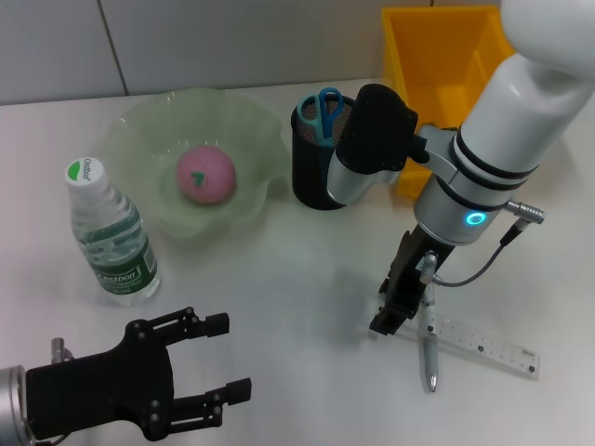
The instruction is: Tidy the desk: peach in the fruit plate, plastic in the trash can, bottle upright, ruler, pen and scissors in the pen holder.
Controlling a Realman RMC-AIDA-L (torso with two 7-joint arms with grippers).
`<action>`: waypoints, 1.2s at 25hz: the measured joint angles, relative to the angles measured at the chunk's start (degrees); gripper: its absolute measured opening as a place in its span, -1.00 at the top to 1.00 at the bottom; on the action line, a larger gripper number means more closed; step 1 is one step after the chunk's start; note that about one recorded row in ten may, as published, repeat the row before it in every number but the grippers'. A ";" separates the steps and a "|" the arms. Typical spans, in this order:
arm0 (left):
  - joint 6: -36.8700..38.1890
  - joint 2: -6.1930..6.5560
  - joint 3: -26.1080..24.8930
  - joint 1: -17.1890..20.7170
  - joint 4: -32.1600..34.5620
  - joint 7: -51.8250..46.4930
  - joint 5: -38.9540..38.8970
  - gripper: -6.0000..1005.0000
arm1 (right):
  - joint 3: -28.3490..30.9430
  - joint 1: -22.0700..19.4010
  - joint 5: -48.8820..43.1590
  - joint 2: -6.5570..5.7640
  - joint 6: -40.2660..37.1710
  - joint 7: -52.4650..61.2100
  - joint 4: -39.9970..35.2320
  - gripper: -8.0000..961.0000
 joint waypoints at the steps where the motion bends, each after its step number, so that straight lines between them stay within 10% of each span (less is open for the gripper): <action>1: 0.02 0.00 0.00 0.00 0.00 0.00 0.00 -0.57 | 0.00 0.00 0.00 0.00 0.00 0.00 0.00 -0.05; 30: 0.98 0.18 -0.45 0.07 0.12 0.01 -0.08 -0.57 | 4.83 -1.07 2.97 -0.30 -2.38 1.30 -7.83 0.20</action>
